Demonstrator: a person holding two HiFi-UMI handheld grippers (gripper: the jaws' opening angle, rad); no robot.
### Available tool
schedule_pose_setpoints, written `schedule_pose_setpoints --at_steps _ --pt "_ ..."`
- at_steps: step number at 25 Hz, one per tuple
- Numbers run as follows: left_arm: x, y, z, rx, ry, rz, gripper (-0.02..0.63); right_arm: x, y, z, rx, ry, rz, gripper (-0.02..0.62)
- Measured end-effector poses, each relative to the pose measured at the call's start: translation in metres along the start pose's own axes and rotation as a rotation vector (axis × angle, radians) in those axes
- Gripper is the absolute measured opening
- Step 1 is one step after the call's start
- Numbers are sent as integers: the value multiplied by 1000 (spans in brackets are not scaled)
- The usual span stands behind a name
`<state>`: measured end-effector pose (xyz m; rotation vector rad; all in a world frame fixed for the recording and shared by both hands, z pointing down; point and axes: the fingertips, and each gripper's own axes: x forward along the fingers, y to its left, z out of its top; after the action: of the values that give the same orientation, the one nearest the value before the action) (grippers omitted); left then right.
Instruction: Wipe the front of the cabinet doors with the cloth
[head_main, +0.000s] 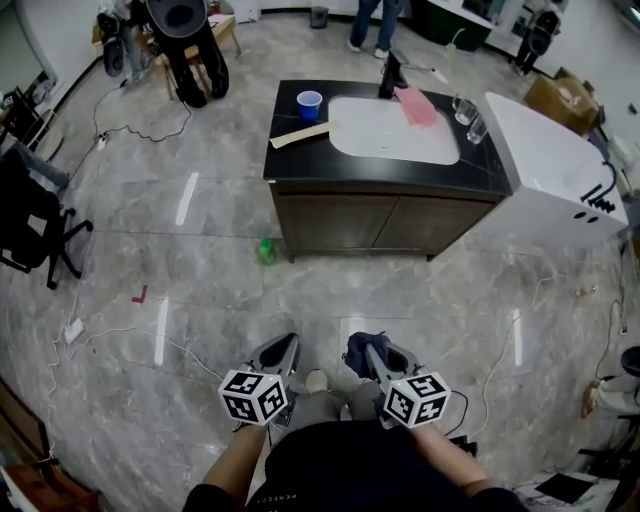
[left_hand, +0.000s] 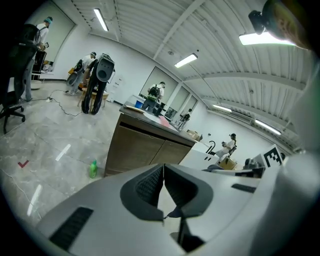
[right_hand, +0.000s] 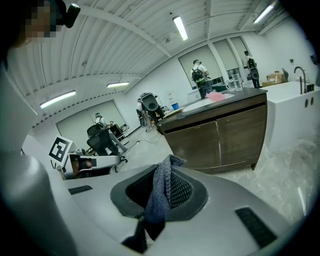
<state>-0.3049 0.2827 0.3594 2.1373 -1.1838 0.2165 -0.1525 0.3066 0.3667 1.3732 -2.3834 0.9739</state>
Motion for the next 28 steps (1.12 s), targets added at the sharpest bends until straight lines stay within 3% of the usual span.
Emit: schedule_pose_setpoints --at_steps 7,12,20,28 --pt "45 4 28 0 9 -18 14 35 -27 24 31 12 -2 51" --pt "82 5 56 9 -6 16 14 74 -44 57 18 38 84 51" --pt "158 13 92 37 6 56 14 136 -75 106 -90 90 225 51" --pt "195 41 101 14 11 93 14 187 -100 113 -86 136 218 51"
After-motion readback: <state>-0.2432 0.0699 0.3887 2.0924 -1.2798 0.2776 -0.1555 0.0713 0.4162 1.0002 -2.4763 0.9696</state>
